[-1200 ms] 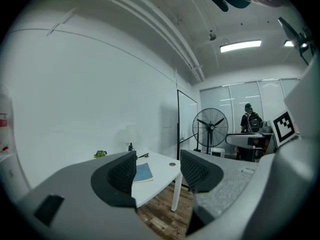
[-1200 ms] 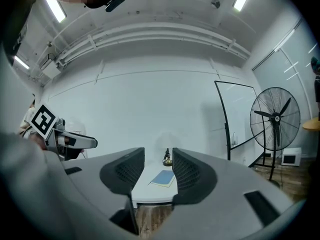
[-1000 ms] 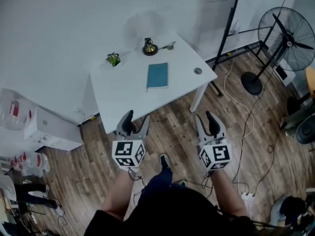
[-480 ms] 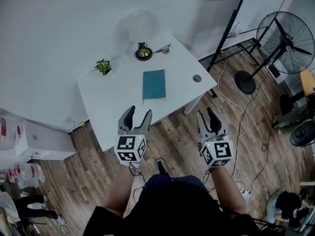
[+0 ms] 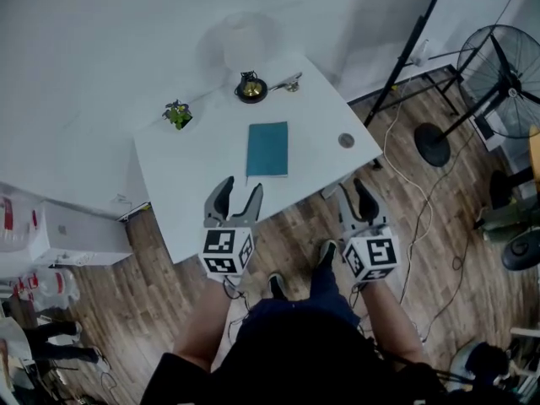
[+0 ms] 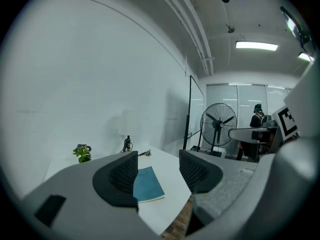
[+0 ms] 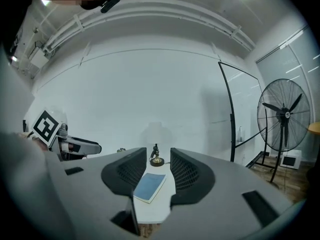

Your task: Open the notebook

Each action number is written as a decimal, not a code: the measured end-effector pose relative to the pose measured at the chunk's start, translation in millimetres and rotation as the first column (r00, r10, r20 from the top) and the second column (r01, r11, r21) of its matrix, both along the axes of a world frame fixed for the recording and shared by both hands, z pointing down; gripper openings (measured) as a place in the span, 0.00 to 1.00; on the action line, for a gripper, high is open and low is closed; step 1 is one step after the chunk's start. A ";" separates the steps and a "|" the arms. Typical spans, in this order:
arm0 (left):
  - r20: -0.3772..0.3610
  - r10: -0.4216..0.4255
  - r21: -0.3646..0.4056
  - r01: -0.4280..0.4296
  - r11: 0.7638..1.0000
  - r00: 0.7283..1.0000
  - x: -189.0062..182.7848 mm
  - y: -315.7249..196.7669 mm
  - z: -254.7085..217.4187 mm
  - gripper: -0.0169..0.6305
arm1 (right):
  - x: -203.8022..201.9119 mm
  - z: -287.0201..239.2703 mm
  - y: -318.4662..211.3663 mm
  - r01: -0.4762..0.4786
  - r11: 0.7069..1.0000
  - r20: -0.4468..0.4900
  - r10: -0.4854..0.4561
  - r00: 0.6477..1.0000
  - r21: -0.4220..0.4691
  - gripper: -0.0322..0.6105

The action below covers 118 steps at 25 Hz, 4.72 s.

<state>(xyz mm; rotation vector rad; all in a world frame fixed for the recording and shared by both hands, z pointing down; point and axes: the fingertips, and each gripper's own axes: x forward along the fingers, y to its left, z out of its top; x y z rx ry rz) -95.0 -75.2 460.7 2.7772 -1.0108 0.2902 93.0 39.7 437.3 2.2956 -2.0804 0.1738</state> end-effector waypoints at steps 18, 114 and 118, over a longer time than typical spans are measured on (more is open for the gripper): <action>0.109 -0.273 -0.027 0.277 0.960 0.956 92.8 -74.0 24.8 0.39 | 128.5 22.9 -143.5 0.293 0.956 0.085 -0.292 0.953 -0.011 0.25; 0.417 -0.282 -0.250 0.408 0.878 0.864 -33.5 -269.9 204.3 0.06 | 113.1 51.5 -220.5 0.204 0.977 0.269 -0.179 0.947 -0.068 0.06; 0.389 -0.275 -0.309 0.406 0.860 0.879 -51.4 -276.8 225.1 0.06 | 101.3 59.3 -223.7 0.179 0.979 0.280 -0.146 0.949 -0.096 0.06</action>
